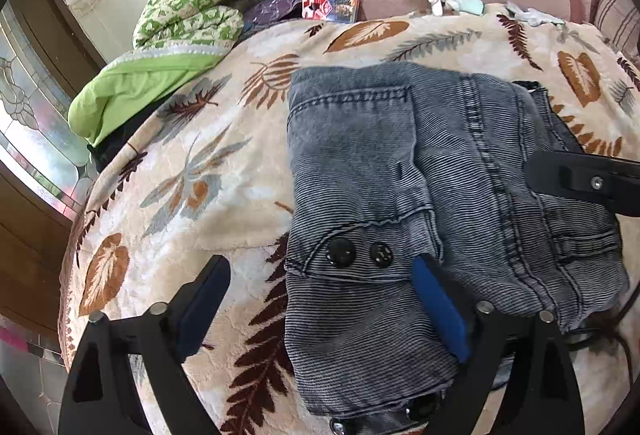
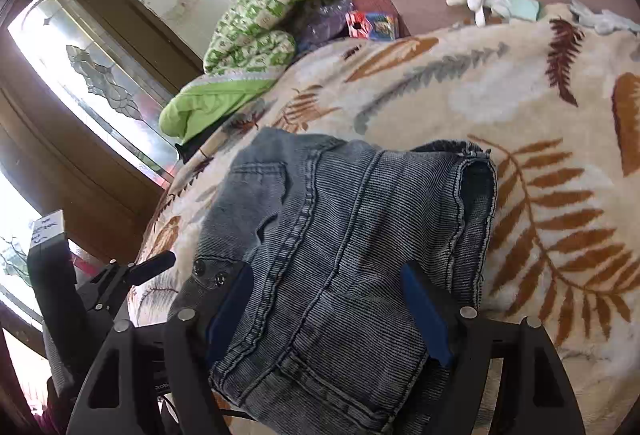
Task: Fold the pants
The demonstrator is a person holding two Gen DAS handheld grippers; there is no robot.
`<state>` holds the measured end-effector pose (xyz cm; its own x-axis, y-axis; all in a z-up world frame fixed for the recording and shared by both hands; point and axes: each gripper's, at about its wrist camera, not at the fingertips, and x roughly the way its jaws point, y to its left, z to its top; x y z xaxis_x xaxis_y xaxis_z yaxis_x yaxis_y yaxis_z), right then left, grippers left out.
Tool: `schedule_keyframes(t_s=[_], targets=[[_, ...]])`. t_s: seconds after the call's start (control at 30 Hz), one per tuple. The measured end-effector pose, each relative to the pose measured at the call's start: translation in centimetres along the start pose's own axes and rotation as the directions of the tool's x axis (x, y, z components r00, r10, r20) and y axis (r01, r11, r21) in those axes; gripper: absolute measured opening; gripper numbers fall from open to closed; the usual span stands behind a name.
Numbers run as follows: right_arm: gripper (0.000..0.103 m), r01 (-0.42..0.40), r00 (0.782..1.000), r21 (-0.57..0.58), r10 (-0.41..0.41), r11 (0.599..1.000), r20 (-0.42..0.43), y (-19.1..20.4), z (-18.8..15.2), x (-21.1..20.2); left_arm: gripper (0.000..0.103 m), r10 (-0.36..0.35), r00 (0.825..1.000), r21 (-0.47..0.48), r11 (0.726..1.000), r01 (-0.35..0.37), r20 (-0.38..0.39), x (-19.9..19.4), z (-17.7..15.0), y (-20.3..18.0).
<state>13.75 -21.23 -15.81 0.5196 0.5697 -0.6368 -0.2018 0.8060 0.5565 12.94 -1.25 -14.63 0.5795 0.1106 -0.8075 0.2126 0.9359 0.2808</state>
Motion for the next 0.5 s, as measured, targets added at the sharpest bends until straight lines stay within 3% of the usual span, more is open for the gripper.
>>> schedule_keyframes(t_s=[0.17, 0.3, 0.43, 0.5], targets=[[0.079, -0.010, 1.000, 0.009, 0.010, 1.000, -0.006, -0.5, -0.1, 0.2, 0.094, -0.038, 0.999, -0.003, 0.999, 0.038, -0.028, -0.3, 0.7, 0.5], [0.079, -0.050, 0.998, 0.043, 0.048, 0.998, 0.034, -0.8, 0.3, -1.0, 0.094, -0.065, 0.998, -0.006, 0.998, 0.065, 0.011, -1.7, 3.3, 1.6], [0.079, -0.066, 0.992, 0.053, 0.060, 0.996, 0.108, -1.0, 0.8, -2.1, 0.094, -0.036, 0.998, -0.023, 0.999, 0.037, 0.045, -1.6, 6.6, 2.9], [0.079, -0.074, 0.993, 0.060, 0.068, 0.995, 0.101, -1.0, 0.9, -2.0, 0.094, -0.023, 1.000, -0.030, 0.999, 0.023, 0.017, 0.2, 8.2, 3.4]])
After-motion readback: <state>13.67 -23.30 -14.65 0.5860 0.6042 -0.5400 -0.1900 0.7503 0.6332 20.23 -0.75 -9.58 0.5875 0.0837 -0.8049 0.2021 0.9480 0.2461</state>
